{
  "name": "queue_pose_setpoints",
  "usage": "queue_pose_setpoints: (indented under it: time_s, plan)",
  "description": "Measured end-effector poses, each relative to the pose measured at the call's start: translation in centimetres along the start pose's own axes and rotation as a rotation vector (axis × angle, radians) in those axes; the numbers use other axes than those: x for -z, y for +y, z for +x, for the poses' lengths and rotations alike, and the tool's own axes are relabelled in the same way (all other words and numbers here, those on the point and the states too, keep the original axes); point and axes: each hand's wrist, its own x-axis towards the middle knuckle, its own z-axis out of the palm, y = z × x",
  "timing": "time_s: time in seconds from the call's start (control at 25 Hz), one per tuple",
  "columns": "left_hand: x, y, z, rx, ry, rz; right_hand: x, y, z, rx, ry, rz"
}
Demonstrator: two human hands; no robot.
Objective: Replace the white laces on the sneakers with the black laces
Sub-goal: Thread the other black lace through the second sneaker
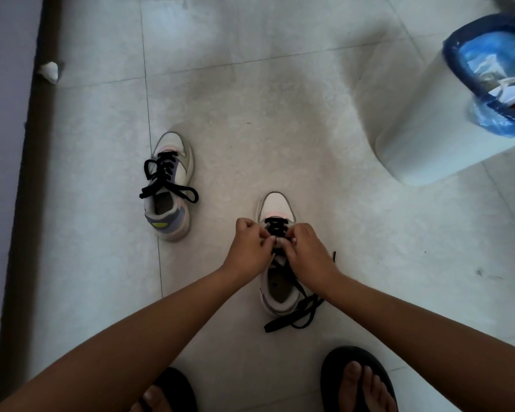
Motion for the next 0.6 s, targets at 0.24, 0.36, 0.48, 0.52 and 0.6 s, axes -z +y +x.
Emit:
queue_pose_setpoints:
  time_s: [0.24, 0.36, 0.48, 0.52, 0.6]
  plan:
    - [0.9, 0.6, 1.6, 0.028, -0.174, 0.154, 1.1, -0.4, 2.6, -0.02, -0.234, -0.255]
    - [1.3, -0.3, 1.2, 0.03, -0.126, -0.002, 1.3, 0.6, 2.0, 0.043, -0.131, -0.033]
    - [1.1, -1.3, 0.3, 0.035, -0.061, -0.102, 0.5, 1.3, 1.1, 0.013, 0.009, 0.154]
    - [0.9, -1.5, 0.3, 0.032, -0.048, -0.094, 0.3, 1.5, 1.1, -0.002, 0.027, 0.167]
    - [0.9, -1.2, 0.7, 0.047, -0.074, -0.032, 0.5, 1.5, 1.6, -0.033, -0.005, 0.135]
